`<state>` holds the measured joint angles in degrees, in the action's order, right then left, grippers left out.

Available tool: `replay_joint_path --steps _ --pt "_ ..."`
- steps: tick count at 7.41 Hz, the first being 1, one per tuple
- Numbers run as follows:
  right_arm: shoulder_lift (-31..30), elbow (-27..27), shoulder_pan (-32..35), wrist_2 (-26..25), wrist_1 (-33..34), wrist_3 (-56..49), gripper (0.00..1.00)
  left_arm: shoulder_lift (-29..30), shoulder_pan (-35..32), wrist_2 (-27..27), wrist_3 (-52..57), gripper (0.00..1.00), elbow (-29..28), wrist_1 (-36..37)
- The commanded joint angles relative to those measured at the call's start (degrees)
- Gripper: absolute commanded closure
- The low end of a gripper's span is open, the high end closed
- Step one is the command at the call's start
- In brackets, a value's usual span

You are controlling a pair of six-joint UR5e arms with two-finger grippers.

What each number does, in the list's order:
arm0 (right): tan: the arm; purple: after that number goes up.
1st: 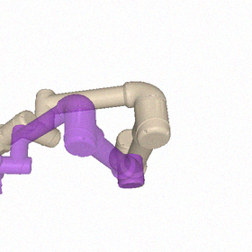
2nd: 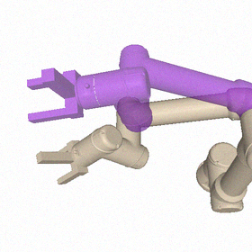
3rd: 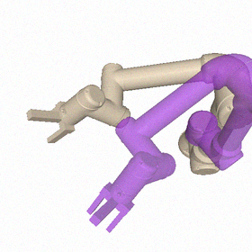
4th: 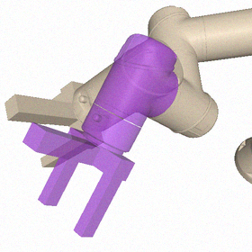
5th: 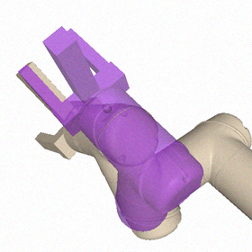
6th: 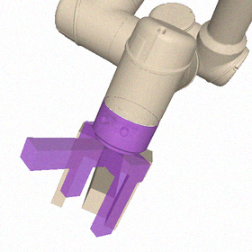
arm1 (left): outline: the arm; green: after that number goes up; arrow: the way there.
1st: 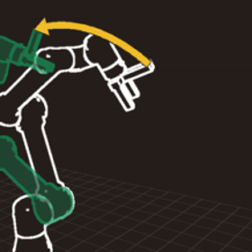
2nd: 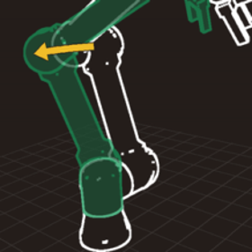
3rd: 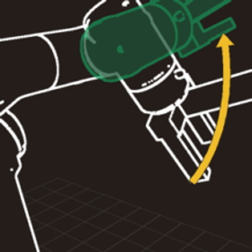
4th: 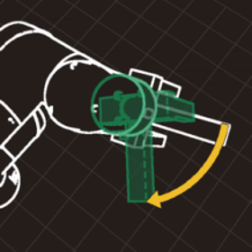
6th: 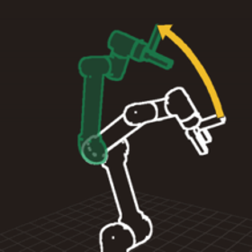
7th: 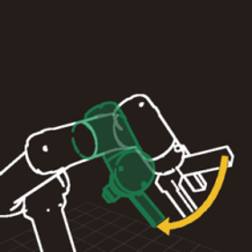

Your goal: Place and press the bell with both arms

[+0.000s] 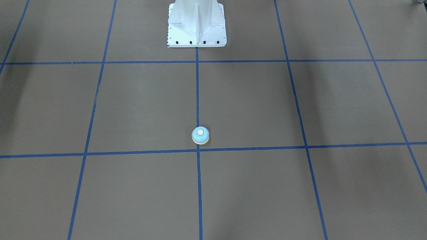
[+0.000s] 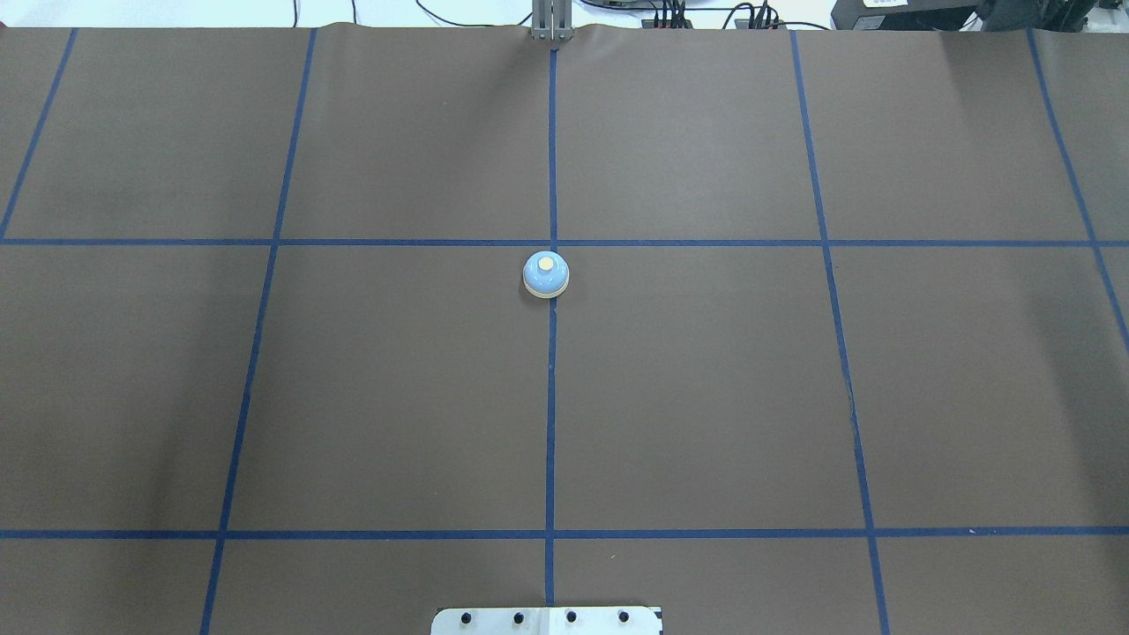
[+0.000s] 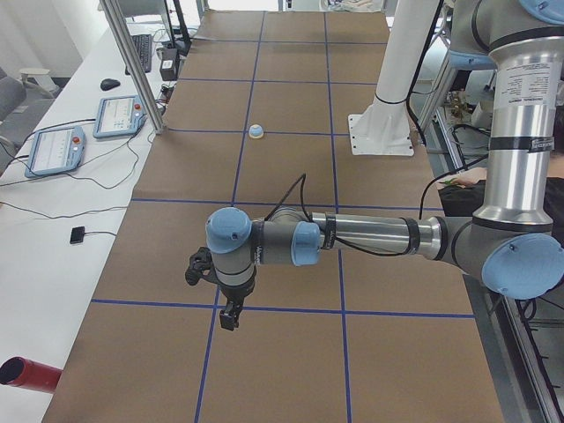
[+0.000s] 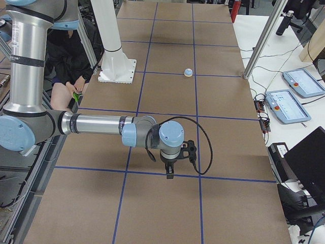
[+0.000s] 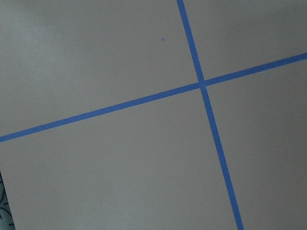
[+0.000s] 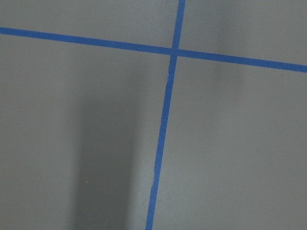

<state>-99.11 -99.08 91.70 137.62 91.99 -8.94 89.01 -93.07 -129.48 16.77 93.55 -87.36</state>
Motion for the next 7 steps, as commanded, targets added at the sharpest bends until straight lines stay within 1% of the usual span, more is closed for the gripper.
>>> replay_joint_path --steps 1,3,4,5,7 --pt "-0.4 0.5 0.7 1.8 -0.2 0.0 0.0 -0.9 0.0 -1.6 -0.4 0.0 0.3 0.0" --pt "-0.6 1.2 0.7 2.3 -0.5 0.8 0.0 -1.0 -0.1 -1.7 -0.9 0.0 0.8 0.0" --pt "-0.5 1.9 0.7 2.0 -0.6 0.8 0.0 -2.7 0.0 -1.7 -1.0 0.0 2.1 0.0" --pt "-0.5 2.4 0.7 1.8 -0.6 0.7 0.0 -3.0 0.0 -1.7 -1.0 0.0 3.1 0.2" --pt "0.4 2.6 0.7 1.9 -0.5 0.7 0.0 -3.0 0.0 -1.7 -2.2 0.0 2.9 0.2"
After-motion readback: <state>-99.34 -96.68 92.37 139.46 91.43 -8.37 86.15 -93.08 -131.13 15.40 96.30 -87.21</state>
